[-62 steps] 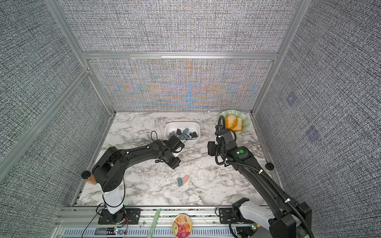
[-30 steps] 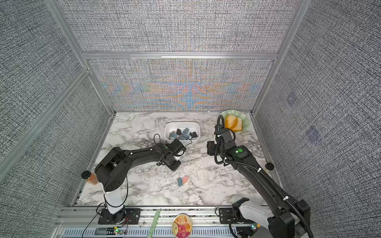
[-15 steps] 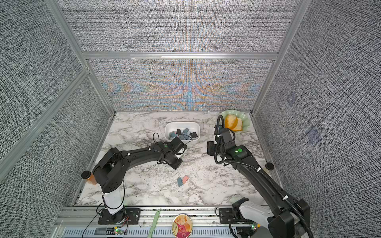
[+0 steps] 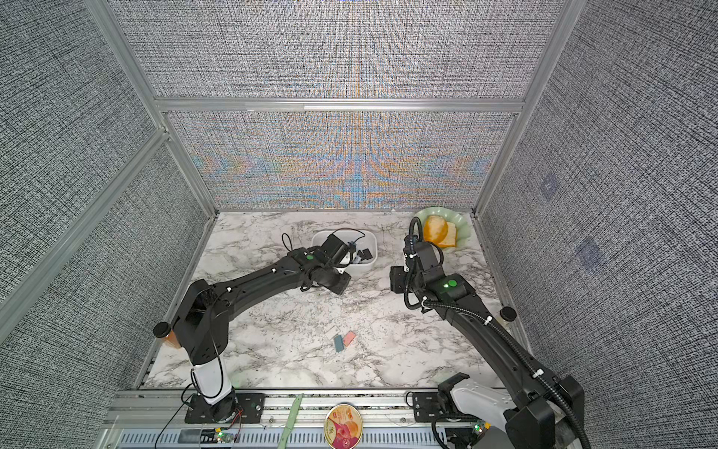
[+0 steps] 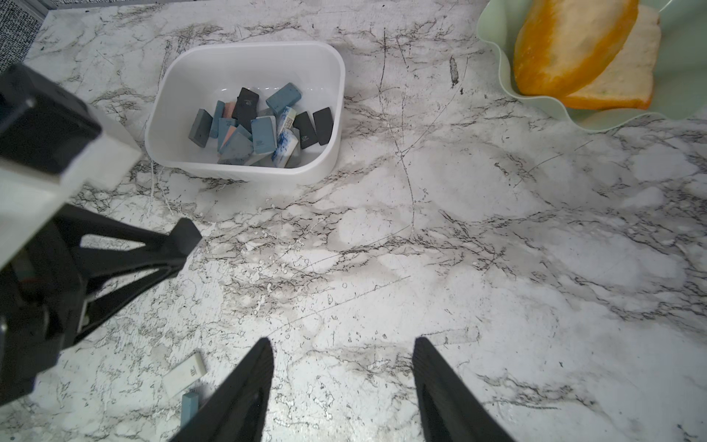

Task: Put the eraser in the storage box
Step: Place the eraser in the storage box.

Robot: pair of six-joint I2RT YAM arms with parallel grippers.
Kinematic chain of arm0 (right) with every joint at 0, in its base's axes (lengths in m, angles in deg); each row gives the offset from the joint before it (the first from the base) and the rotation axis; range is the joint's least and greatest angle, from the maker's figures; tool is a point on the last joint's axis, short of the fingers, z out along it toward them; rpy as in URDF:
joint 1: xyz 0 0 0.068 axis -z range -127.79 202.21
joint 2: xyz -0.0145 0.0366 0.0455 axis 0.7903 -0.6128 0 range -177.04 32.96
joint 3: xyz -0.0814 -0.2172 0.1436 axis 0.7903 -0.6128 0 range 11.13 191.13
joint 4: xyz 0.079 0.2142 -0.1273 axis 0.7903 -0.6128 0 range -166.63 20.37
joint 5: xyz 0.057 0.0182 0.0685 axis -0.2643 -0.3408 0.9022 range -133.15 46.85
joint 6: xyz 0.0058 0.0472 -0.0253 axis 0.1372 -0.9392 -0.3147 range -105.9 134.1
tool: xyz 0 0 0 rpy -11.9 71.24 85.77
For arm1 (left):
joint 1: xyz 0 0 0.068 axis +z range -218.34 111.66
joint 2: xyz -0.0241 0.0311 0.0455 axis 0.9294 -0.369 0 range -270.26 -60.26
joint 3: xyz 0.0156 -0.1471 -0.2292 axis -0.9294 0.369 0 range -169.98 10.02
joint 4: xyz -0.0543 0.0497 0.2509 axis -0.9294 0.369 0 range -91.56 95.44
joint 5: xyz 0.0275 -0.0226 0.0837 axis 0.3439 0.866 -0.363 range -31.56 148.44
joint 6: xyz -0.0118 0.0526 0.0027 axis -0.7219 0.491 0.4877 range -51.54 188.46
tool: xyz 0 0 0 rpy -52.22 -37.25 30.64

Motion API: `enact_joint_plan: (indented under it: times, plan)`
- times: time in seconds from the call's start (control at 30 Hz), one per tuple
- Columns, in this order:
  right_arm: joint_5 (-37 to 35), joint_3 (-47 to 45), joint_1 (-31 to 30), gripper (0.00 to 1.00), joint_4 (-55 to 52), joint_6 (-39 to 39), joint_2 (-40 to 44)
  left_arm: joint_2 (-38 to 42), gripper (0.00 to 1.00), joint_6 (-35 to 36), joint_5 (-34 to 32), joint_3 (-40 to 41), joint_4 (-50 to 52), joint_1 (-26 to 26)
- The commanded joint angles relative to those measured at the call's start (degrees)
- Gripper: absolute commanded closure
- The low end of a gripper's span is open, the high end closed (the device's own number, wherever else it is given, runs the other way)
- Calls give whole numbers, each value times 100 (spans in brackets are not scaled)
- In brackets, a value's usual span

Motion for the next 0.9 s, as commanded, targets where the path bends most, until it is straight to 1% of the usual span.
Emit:
enact_joint_plan:
  times: [0.0, 0.17, 0.3, 0.43, 0.53, 0.67, 0.87]
  plan:
    - [59, 6, 0, 39, -4, -39, 19, -187, 81, -124, -88, -410, 161, 158]
    - [86, 27, 9, 38, -15, -25, 33, -694, 81, -250, 36, -1120, 278, 518]
    - [177, 10, 25, 38, 47, -42, -22, -1344, 81, -337, 183, -1840, 463, 776]
    - [277, 24, 21, 38, 114, -71, -128, -1842, 81, -420, 337, -2395, 483, 940]
    - [290, 53, 27, 38, 111, -66, -156, -2121, 80, -474, 394, -2664, 500, 1017]
    - [307, 65, 27, 38, 95, -40, -194, -2378, 74, -517, 481, -2887, 514, 1101]
    - [350, 102, 27, 38, -87, 74, -298, -2449, 54, -530, 561, -2936, 462, 1154]
